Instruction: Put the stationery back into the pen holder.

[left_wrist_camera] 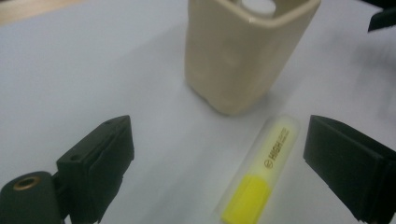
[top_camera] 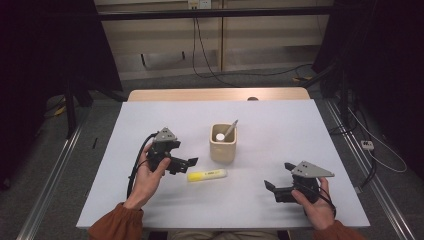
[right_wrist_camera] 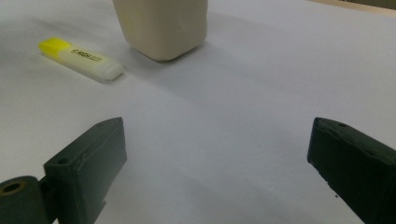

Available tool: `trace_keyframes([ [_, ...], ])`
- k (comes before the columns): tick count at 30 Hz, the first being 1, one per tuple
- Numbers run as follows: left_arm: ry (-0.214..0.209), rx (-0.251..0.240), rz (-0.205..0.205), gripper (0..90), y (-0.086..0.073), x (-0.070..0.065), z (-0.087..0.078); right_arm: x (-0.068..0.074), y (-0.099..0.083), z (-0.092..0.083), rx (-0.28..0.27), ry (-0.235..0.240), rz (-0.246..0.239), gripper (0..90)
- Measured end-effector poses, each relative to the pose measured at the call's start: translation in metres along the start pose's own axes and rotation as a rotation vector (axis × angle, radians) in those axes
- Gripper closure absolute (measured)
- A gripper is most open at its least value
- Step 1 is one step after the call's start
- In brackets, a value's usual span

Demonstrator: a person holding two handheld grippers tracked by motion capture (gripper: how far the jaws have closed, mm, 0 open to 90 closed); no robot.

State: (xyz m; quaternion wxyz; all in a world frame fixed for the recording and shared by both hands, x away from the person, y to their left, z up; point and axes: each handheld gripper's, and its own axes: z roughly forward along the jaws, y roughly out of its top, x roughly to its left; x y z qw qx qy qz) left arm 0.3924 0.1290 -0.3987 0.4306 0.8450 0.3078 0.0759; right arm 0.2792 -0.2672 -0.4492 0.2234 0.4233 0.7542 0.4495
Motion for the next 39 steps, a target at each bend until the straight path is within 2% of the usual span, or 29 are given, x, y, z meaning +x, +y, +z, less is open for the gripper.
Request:
trace_keyframes([
  [3,-0.036,0.03,0.007,8.6,-0.001,-0.003,0.005,0.0,0.0,0.0,0.0,0.001,-0.002,4.5],
  [5,-0.034,0.054,0.037,8.7,-0.001,-0.005,0.007,0.0,0.0,0.0,0.001,0.001,-0.002,4.5],
  [7,-0.061,0.069,0.05,9.1,-0.002,-0.007,0.01,0.0,0.0,0.0,0.002,0.001,-0.003,4.5],
  [8,-0.052,0.085,0.055,9.1,-0.002,-0.009,0.012,0.0,0.0,0.001,0.002,0.001,-0.003,4.5],
  [9,-0.077,0.102,0.06,9.0,-0.003,-0.009,0.015,0.0,0.0,0.001,0.002,0.002,-0.003,4.5],
  [11,-0.072,0.135,0.086,9.0,-0.004,-0.011,0.019,0.0,0.0,0.001,0.001,0.003,-0.004,4.5],
  [13,-0.086,0.154,0.095,9.1,-0.005,-0.013,0.023,0.0,0.0,0.001,0.001,0.003,0.0,4.5],
  [14,-0.068,0.167,0.107,9.1,-0.004,-0.014,0.023,0.0,0.0,0.001,0.001,0.003,-0.001,4.5],
  [15,-0.109,0.177,0.116,9.1,-0.004,-0.013,0.024,0.0,0.0,0.001,0.002,0.003,-0.002,4.5],
  [17,-0.117,0.185,0.129,9.4,-0.003,-0.012,0.025,0.0,0.0,0.001,0.001,0.004,-0.003,4.5],
  [19,-0.111,0.206,0.143,11.8,-0.001,-0.012,0.027,0.0,0.0,0.001,0.002,0.004,-0.004,4.5],
  [22,-0.11,0.258,0.197,20.2,0.001,-0.012,0.031,0.0,0.0,0.001,0.001,0.005,-0.004,4.5],
  [23,-0.11,0.266,0.204,23.5,0.001,-0.012,0.033,0.0,0.0,0.001,0.002,0.004,-0.004,4.5],
  [24,-0.104,0.288,0.225,24.0,0.002,-0.012,0.035,0.0,0.0,0.001,0.002,0.004,-0.004,4.5],
  [26,-0.111,0.291,0.217,24.0,0.002,-0.012,0.039,0.0,0.0,0.001,0.002,0.005,-0.004,4.4],
  [29,-0.126,0.324,0.231,28.7,0.005,-0.012,0.043,0.0,0.0,0.001,0.005,0.004,-0.003,4.4],
  [32,-0.145,0.323,0.221,29.7,0.003,-0.015,0.046,0.0,0.0,0.001,0.003,0.005,-0.003,4.4],
  [33,-0.148,0.338,0.235,31.8,0.002,-0.016,0.046,0.0,0.0,0.001,0.002,0.005,-0.002,4.4],
  [39,-0.159,0.335,0.238,46.1,-0.006,-0.016,0.044,0.0,0.0,0.001,0.002,0.007,-0.002,4.4],
])
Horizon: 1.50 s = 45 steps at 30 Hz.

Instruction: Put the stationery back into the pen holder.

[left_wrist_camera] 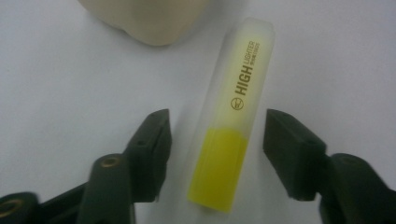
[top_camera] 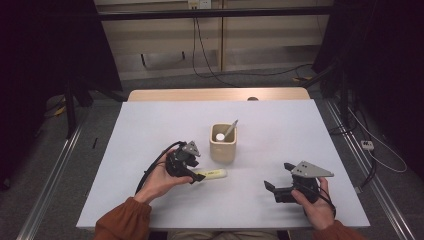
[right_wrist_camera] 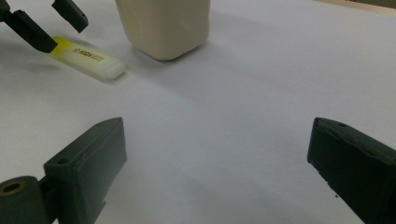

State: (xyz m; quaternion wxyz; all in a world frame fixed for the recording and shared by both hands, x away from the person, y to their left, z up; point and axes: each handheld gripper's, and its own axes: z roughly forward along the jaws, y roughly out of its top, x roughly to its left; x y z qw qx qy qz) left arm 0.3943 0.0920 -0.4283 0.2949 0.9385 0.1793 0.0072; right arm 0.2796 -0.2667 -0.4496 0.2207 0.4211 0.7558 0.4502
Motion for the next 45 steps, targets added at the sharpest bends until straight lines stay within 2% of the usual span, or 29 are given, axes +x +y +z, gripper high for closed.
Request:
trace_keyframes([
  [4,-0.006,0.016,0.01,48.2,-0.0016,0.001,0.0034,0.0,0.0,0.0002,0.001,0.0,-0.001,4.5],
  [8,-0.016,0.042,0.038,57.1,-0.0017,-0.0016,0.0084,-0.0002,0.0,0.0003,0.001,0.0,0.0,4.4],
  [9,-0.01,0.052,0.053,57.0,-0.0014,-0.0018,0.008,-0.0002,0.0,0.0003,0.002,0.001,-0.001,4.4],
  [13,-0.015,0.043,0.045,57.7,-0.0015,-0.0013,0.0085,0.0002,0.0,0.0003,0.001,0.0,-0.003,4.4],
  [16,-0.01,0.057,0.073,60.2,-0.0002,-0.0029,0.0089,0.0002,0.0,0.0001,0.001,0.0,-0.004,4.4],
  [20,-0.035,0.053,0.081,61.7,-0.0002,0.0002,0.0091,0.0002,0.0,0.0003,0.002,0.0,-0.005,4.4],
  [23,-0.039,0.071,0.107,64.1,0.0017,0.0003,0.0091,0.0002,0.0,0.0003,0.002,0.0,-0.005,4.4],
  [28,-0.054,0.08,0.119,67.1,0.0028,0.0015,0.0088,0.0002,0.0,0.0003,0.002,0.0,-0.006,4.4],
  [38,-0.051,0.069,0.09,67.3,0.0025,0.0001,0.008,0.0,0.0,0.0004,0.002,0.002,-0.006,4.4],
  [45,-0.07,0.057,0.069,67.3,0.002,-0.0037,0.0056,0.0001,0.0,0.0004,0.002,0.001,-0.005,4.4],
])
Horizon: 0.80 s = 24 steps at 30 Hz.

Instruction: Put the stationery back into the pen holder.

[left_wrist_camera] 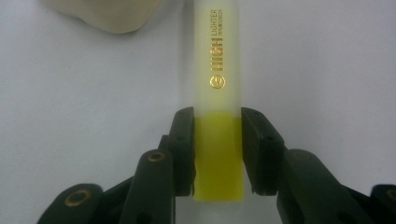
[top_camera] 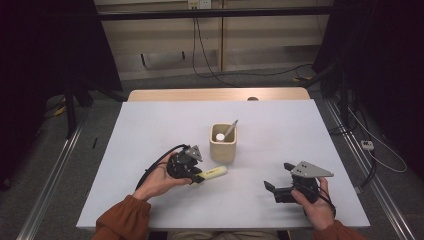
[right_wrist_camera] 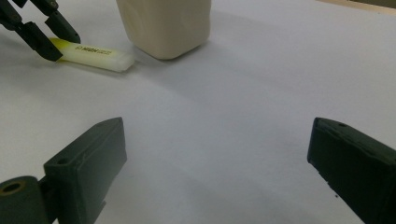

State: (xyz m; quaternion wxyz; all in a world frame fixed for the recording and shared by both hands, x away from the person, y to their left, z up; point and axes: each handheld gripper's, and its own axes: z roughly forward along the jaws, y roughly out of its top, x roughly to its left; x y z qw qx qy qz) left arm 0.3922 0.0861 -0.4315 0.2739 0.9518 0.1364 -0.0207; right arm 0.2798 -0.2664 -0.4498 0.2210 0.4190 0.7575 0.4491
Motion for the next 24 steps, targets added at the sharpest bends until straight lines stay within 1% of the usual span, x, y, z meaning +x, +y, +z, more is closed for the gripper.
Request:
trace_keyframes([
  [1,0.005,-0.001,0.001,67.3,0.0,-0.001,-0.001,0.0,0.0,0.0,0.0,0.0,0.0,4.4],
  [2,0.002,-0.003,0.004,67.3,0.0,-0.001,-0.002,0.0,0.0,0.0,0.0,0.0,0.0,4.5],
  [3,0.001,-0.015,-0.005,67.3,0.0,-0.002,-0.003,0.0,0.0,0.0,0.0,-0.001,0.0,4.4],
  [5,-0.005,-0.026,-0.009,67.3,0.001,-0.003,-0.006,0.0,0.0,0.0,0.0,0.0,0.0,4.4],
  [6,-0.017,-0.034,-0.013,67.3,0.0,-0.003,-0.007,0.0,0.0,0.0,0.0,0.0,-0.001,4.4],
  [7,-0.01,-0.039,-0.016,67.3,0.0,-0.004,-0.008,0.0,0.0,0.0,-0.001,0.0,-0.001,4.4],
  [8,-0.019,-0.044,-0.018,67.3,0.0,-0.005,-0.009,0.0,0.0,0.0,-0.001,0.0,0.0,4.4],
  [12,-0.029,-0.044,-0.014,67.3,0.0,-0.009,-0.012,0.0,0.0,0.0,-0.001,0.001,-0.001,4.4],
  [15,-0.04,-0.058,-0.014,67.3,0.001,-0.012,-0.014,0.001,0.0,0.0,-0.001,0.002,-0.003,4.5],
  [17,-0.068,-0.065,-0.008,67.3,0.001,-0.013,-0.016,0.002,0.0,0.0,-0.002,0.006,-0.008,4.4],
  [18,-0.069,-0.068,-0.01,67.3,0.002,-0.014,-0.016,0.002,0.0,0.0,-0.001,0.007,-0.011,4.4],
  [19,-0.055,-0.062,-0.008,67.3,0.002,-0.016,-0.016,0.003,0.0,0.001,0.001,0.01,-0.013,4.4],
  [21,-0.075,-0.071,-0.016,67.3,0.003,-0.017,-0.016,0.004,0.0,0.001,0.0,0.013,-0.021,4.4],
  [23,-0.08,-0.072,-0.016,67.3,0.004,-0.018,-0.017,0.005,0.0,0.001,-0.001,0.019,-0.025,4.4],
  [24,-0.05,-0.047,-0.011,67.2,0.005,-0.019,-0.019,0.005,0.0,0.001,-0.002,0.021,-0.034,4.5],
])
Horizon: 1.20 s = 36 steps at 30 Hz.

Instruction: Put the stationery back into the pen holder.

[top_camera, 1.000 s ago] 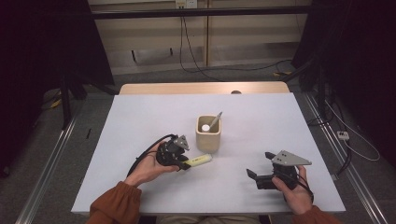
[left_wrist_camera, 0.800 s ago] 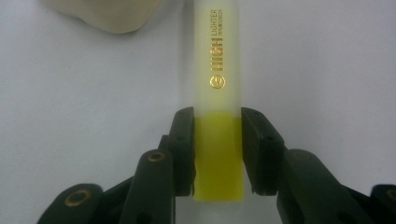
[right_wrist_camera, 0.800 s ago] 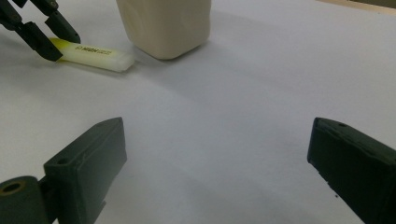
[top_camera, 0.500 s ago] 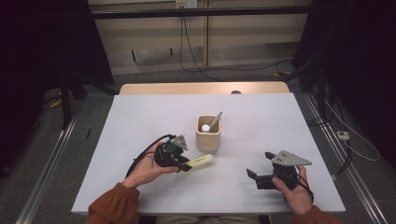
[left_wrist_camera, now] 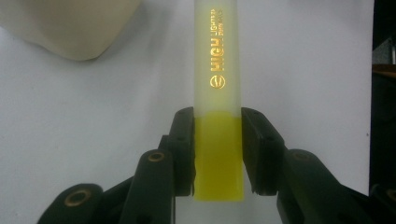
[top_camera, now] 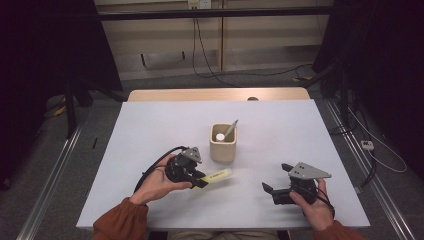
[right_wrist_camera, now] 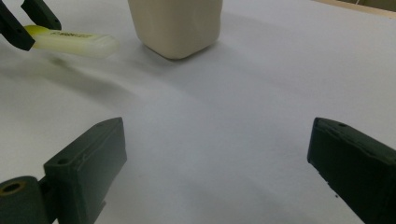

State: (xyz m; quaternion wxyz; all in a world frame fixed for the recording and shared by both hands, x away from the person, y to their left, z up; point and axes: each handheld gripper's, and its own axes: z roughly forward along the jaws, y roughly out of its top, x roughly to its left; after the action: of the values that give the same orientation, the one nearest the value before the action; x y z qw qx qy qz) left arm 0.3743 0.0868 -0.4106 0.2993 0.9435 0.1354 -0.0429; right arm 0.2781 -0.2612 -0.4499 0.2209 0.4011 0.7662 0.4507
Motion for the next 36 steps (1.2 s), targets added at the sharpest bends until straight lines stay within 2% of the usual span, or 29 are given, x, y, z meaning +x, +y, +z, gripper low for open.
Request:
trace_keyframes([
  [1,-0.035,-0.034,-0.015,67.3,0.0,0.0,0.001,0.0,0.0,0.0,-0.003,0.002,-0.005,4.4],
  [5,-0.043,-0.042,-0.023,67.3,0.001,-0.001,0.001,0.003,0.003,0.001,-0.007,0.007,-0.018,4.1],
  [6,-0.012,-0.006,-0.008,67.3,0.003,-0.003,-0.001,0.005,0.004,0.002,-0.009,0.006,-0.021,3.9],
  [7,-0.038,-0.032,-0.011,67.3,0.002,-0.003,0.0,0.007,0.005,0.003,-0.012,0.012,-0.026,3.9],
  [9,-0.048,-0.031,-0.01,67.3,0.003,-0.005,0.0,0.013,0.007,0.004,-0.016,0.038,-0.041,4.1],
  [11,-0.032,-0.027,-0.006,67.3,0.005,-0.007,0.0,0.019,0.009,0.006,-0.016,0.048,-0.062,3.8],
  [13,-0.048,-0.029,0.0,67.3,0.005,-0.007,-0.001,0.023,0.011,0.009,-0.012,0.056,-0.076,4.0],
  [17,-0.039,-0.027,-0.002,67.2,0.008,-0.01,-0.003,0.03,0.015,0.015,-0.01,0.059,-0.098,3.8],
  [20,-0.053,-0.037,0.006,67.3,0.011,-0.013,-0.005,0.036,0.016,0.021,0.002,0.069,-0.126,4.0],
  [21,-0.027,-0.022,0.018,67.3,0.012,-0.014,-0.006,0.038,0.017,0.023,0.005,0.069,-0.136,4.0],
  [23,-0.042,-0.034,0.016,67.2,0.013,-0.015,-0.007,0.041,0.02,0.025,0.004,0.072,-0.146,4.0],
  [24,-0.032,-0.034,0.015,67.3,0.014,-0.016,-0.007,0.042,0.021,0.026,0.003,0.074,-0.151,4.0],
  [25,-0.045,-0.031,0.018,67.3,0.014,-0.015,-0.008,0.043,0.022,0.027,0.002,0.073,-0.158,4.0],
  [26,-0.023,-0.014,0.025,67.3,0.015,-0.016,-0.01,0.045,0.023,0.028,0.005,0.072,-0.168,4.0],
  [28,-0.026,-0.026,0.017,67.3,0.014,-0.015,-0.011,0.047,0.025,0.03,0.01,0.075,-0.185,4.2],
  [30,-0.042,-0.03,0.013,67.2,0.014,-0.015,-0.011,0.051,0.027,0.032,0.019,0.078,-0.207,4.6],
  [34,-0.05,-0.028,0.016,67.2,0.015,-0.015,-0.013,0.059,0.033,0.036,0.028,0.077,-0.258,5.2],
  [35,-0.03,-0.027,0.011,67.2,0.015,-0.016,-0.013,0.062,0.035,0.037,0.029,0.073,-0.277,5.3],
  [36,-0.044,-0.028,0.015,67.2,0.015,-0.016,-0.013,0.064,0.037,0.038,0.028,0.071,-0.287,5.3],
])
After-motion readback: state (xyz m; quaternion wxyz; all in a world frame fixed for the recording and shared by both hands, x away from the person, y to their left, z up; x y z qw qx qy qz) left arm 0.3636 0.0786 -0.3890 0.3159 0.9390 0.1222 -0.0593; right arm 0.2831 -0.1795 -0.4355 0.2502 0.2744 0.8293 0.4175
